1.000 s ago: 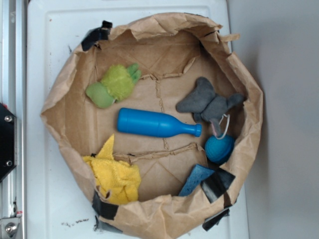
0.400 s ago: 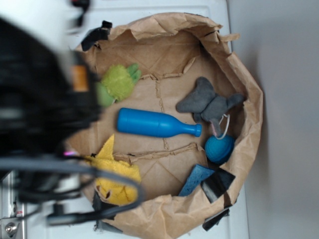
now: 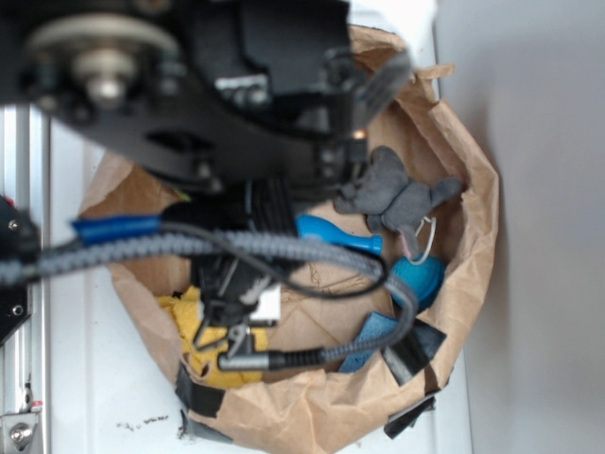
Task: Grab the blue bottle.
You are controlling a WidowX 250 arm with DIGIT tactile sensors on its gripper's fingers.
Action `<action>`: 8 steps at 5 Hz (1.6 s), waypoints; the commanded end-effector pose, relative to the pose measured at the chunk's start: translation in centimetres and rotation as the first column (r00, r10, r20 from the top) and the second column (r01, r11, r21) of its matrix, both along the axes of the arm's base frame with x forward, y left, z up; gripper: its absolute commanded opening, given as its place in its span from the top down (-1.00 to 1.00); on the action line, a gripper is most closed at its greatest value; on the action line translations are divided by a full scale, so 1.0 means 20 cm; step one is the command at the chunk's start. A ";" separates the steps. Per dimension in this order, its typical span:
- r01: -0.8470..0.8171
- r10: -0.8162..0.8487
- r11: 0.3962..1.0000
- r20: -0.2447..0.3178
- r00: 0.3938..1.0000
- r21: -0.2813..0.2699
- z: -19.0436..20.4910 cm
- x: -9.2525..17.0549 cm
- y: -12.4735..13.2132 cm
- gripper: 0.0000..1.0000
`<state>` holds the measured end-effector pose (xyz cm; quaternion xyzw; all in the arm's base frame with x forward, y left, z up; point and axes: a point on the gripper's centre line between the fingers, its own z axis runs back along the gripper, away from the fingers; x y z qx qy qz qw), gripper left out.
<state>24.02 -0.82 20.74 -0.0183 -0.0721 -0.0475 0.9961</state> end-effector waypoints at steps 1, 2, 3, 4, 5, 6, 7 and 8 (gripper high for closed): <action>0.003 -0.003 1.000 0.055 0.998 0.000 0.08 0.02 0.00 -1.00; 0.052 -0.057 0.996 0.071 0.996 0.075 -0.17 0.03 -0.02 -1.00; 0.057 -0.064 0.994 0.082 0.995 0.090 -0.32 0.03 0.02 -1.00; 0.060 -0.062 0.996 0.020 0.998 0.069 -0.43 0.08 0.07 -1.00; 0.026 -0.024 0.998 -0.036 0.999 0.064 -0.52 0.17 0.14 -1.00; 0.032 -0.030 0.999 -0.084 0.996 0.019 -0.59 0.21 0.18 -1.00; 0.061 -0.057 0.997 -0.080 0.995 0.051 -0.71 0.22 0.11 -1.00; 0.077 -0.073 0.995 -0.065 0.995 0.056 -0.79 0.20 0.03 -1.00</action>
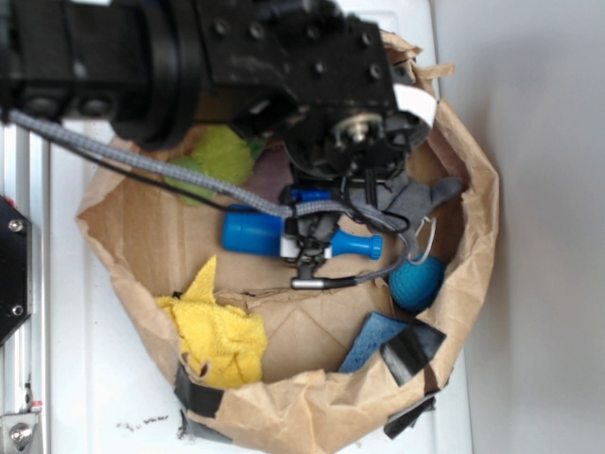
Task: Grab the blue bottle.
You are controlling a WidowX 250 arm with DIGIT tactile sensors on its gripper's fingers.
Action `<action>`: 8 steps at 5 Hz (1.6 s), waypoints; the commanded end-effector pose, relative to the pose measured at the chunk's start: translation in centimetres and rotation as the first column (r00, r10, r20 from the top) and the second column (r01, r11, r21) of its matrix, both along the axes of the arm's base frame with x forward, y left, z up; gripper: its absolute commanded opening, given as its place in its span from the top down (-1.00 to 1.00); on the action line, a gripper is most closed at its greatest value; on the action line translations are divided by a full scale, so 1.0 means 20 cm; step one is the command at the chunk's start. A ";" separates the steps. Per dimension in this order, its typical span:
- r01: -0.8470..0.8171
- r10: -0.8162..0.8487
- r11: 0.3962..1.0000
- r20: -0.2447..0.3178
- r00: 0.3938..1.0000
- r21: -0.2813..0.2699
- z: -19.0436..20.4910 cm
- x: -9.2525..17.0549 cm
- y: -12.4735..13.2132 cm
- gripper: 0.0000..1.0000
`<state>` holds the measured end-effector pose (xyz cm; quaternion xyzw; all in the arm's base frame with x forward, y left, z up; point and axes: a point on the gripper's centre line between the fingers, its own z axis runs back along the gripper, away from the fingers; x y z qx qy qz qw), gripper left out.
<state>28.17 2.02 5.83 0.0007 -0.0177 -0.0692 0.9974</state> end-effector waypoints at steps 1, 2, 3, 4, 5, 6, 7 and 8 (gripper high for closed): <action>0.051 -0.051 0.999 0.076 0.996 -0.006 0.01 -0.03 -0.17 -1.00; 0.055 -0.052 0.998 0.086 0.995 -0.037 0.08 -0.03 -0.17 -1.00; 0.053 -0.046 0.996 0.097 0.994 -0.071 0.15 -0.04 -0.14 -1.00; 0.061 -0.052 0.994 0.093 0.994 -0.092 0.17 -0.04 -0.15 -1.00; 0.062 -0.055 0.995 0.093 0.994 -0.076 0.09 -0.04 -0.18 -1.00; 0.057 -0.049 0.994 0.090 0.995 -0.089 0.04 -0.03 -0.19 -1.00; 0.063 -0.050 0.985 0.079 0.996 -0.161 -0.05 -0.03 -0.24 -1.00; 0.062 -0.052 0.991 0.090 0.995 -0.116 -0.12 -0.02 -0.26 -1.00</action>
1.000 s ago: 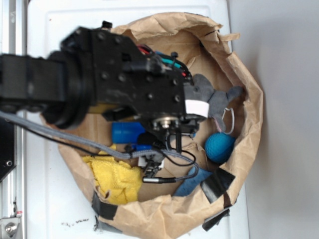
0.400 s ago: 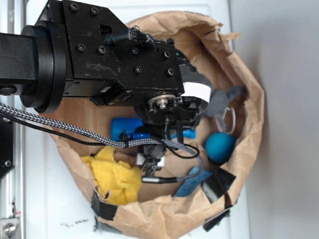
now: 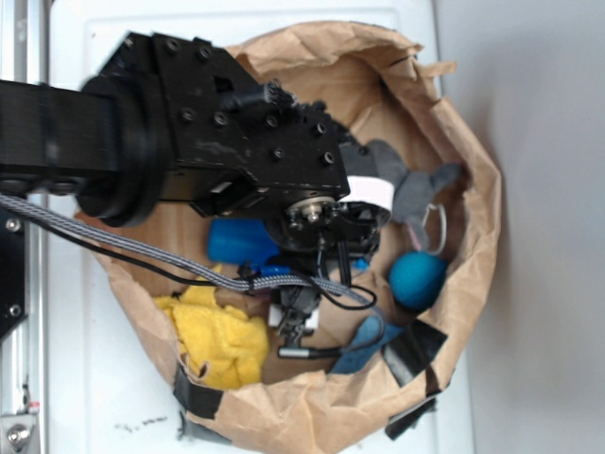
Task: Grab the blue bottle.
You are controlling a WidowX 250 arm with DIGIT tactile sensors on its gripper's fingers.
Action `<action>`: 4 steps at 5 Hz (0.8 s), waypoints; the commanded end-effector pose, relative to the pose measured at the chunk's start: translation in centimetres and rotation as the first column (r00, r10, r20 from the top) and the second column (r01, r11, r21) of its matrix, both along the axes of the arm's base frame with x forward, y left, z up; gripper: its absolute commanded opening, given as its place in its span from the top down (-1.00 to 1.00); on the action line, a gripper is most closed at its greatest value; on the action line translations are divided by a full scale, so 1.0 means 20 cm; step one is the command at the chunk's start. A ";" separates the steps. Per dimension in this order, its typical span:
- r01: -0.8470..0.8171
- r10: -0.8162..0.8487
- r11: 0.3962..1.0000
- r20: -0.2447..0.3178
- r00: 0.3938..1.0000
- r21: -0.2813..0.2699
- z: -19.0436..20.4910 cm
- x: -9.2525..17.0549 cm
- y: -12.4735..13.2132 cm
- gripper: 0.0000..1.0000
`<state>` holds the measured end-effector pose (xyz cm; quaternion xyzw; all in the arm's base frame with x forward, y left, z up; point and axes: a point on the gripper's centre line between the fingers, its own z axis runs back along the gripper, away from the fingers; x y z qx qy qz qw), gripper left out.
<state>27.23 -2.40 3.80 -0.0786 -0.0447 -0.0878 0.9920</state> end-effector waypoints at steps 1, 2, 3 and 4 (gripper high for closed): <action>0.007 -0.011 0.997 0.045 0.999 0.082 -0.06 0.05 -0.02 -1.00; 0.006 -0.009 0.996 0.040 0.999 0.093 -0.09 0.06 0.01 -1.00; -0.004 -0.001 0.996 0.050 0.999 0.091 -0.09 0.06 0.02 1.00; -0.002 -0.003 0.996 0.055 0.998 0.092 -0.07 0.05 0.03 1.00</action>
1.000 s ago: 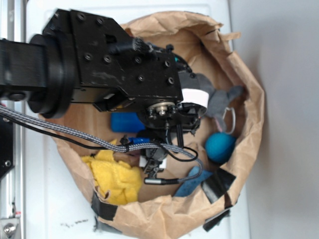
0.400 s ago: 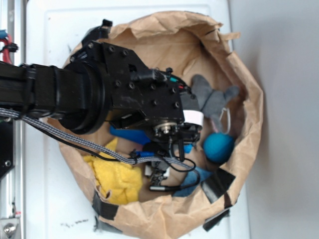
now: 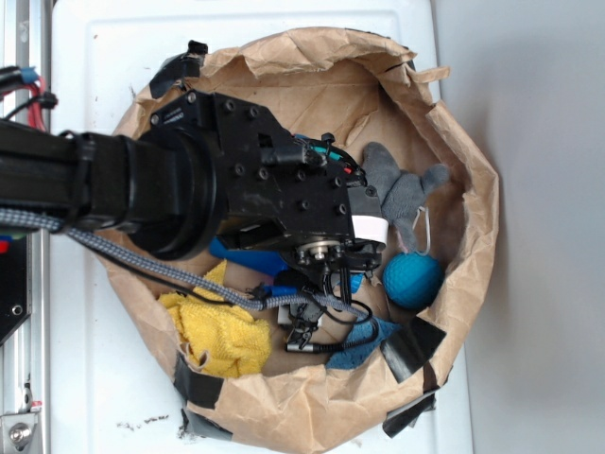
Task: Grab the blue bottle.
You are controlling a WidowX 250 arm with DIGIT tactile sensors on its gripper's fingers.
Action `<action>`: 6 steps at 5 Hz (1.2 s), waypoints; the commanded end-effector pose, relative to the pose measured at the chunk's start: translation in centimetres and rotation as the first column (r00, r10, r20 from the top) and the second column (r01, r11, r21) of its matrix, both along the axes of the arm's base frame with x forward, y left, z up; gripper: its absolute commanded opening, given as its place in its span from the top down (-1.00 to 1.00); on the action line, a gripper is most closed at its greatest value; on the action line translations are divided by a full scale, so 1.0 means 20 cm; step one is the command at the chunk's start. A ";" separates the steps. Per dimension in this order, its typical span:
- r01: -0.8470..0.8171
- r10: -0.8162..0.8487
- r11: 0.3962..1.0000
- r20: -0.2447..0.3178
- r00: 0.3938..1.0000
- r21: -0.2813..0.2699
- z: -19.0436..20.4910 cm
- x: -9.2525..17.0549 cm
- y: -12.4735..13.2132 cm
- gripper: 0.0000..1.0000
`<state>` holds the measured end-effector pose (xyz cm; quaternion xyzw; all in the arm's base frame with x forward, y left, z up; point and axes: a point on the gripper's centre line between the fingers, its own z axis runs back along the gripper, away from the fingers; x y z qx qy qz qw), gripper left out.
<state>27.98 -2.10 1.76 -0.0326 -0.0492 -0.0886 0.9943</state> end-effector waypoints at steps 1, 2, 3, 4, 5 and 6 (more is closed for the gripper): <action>0.003 -0.003 1.000 0.052 0.999 -0.002 0.08 0.01 0.03 1.00; 0.001 0.001 0.999 0.067 0.998 -0.033 0.17 0.00 0.06 1.00; -0.023 0.027 0.997 0.071 0.997 -0.068 0.32 -0.01 0.10 1.00; -0.051 0.061 0.993 0.096 0.994 -0.102 0.48 -0.02 0.11 1.00; -0.090 0.101 0.992 0.121 0.987 -0.088 0.66 -0.05 0.09 1.00; -0.186 0.186 0.982 0.103 0.977 -0.012 0.78 -0.06 0.12 1.00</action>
